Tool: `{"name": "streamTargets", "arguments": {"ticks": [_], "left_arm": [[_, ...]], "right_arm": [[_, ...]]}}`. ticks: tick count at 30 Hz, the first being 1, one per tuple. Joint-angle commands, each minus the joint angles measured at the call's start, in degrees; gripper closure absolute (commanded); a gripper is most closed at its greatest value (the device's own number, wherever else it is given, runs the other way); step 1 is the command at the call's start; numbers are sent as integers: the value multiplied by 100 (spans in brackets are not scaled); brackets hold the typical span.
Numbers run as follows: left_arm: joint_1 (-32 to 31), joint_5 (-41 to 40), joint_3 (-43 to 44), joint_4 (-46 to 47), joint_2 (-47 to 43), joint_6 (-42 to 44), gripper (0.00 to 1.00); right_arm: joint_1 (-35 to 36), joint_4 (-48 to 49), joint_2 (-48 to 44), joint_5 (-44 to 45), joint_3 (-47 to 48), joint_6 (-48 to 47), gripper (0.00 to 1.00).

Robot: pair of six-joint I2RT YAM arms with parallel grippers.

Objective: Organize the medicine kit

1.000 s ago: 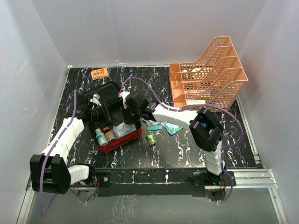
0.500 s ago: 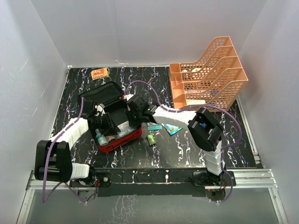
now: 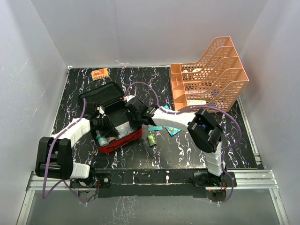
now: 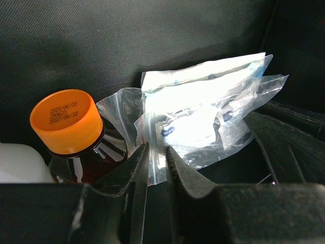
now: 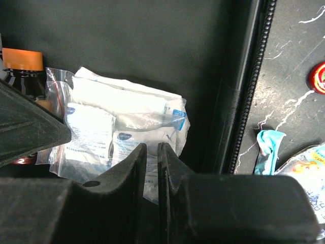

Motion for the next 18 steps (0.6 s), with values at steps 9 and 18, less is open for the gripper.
{"name": "streamTargets", "arguments": {"ticks": [9,18], "left_arm": [[-16,-542,994,-1188,-539,384,64],[-16,-982,1383,-1219,-1342,615,57]], "right_arm": [[-44,-144,-680,203,312,128,81],[-483,186,-1677,855,-357,650,71]]}}
